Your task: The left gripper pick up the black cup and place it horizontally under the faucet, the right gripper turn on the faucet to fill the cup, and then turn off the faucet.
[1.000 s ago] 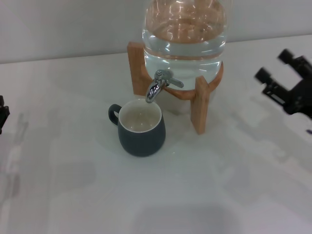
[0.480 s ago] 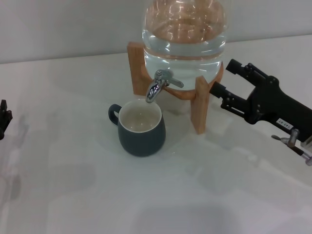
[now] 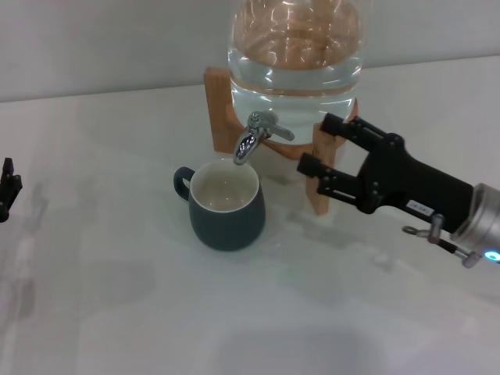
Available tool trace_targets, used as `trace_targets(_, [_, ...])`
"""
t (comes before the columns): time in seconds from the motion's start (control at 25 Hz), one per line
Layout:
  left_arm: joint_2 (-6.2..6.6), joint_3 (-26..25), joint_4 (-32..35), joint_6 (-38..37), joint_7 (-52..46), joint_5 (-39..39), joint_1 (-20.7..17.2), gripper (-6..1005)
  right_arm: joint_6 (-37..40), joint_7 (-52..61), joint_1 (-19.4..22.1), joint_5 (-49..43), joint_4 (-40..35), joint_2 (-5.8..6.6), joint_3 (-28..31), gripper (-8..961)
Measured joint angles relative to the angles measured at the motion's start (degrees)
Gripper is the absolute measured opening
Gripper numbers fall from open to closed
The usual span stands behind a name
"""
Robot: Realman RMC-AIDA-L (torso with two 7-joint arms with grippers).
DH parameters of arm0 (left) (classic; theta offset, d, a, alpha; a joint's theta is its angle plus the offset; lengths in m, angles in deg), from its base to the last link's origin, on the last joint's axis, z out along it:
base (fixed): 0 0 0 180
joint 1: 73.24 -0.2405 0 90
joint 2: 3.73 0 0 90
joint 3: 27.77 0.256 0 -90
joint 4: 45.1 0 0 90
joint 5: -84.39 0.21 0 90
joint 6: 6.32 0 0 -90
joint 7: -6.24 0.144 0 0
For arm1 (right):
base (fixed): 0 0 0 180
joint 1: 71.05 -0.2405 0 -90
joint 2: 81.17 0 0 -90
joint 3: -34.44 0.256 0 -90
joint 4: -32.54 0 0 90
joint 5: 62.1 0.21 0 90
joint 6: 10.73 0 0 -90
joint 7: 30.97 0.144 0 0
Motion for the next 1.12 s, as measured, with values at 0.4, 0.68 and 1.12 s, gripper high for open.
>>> trace_targets(0.4, [0.0, 0.06, 0.0, 0.09, -0.13, 0.04, 0.16, 894, 3.19, 0.35, -2.98, 0.07, 0.09, -0.08, -1.74, 822])
trace_targets(0.68, [0.08, 0.06, 0.0, 0.1, -0.27, 0.03, 0.68, 895, 4.71, 1.47, -3.78, -0.1, 0.02, -0.07, -2.76, 822])
trace_targets(1.12, [0.09, 0.05, -0.09, 1.47, -0.13, 0.03, 1.62, 894, 5.61, 2.8, -4.4, -0.06, -0.09, -0.07, -3.92, 822])
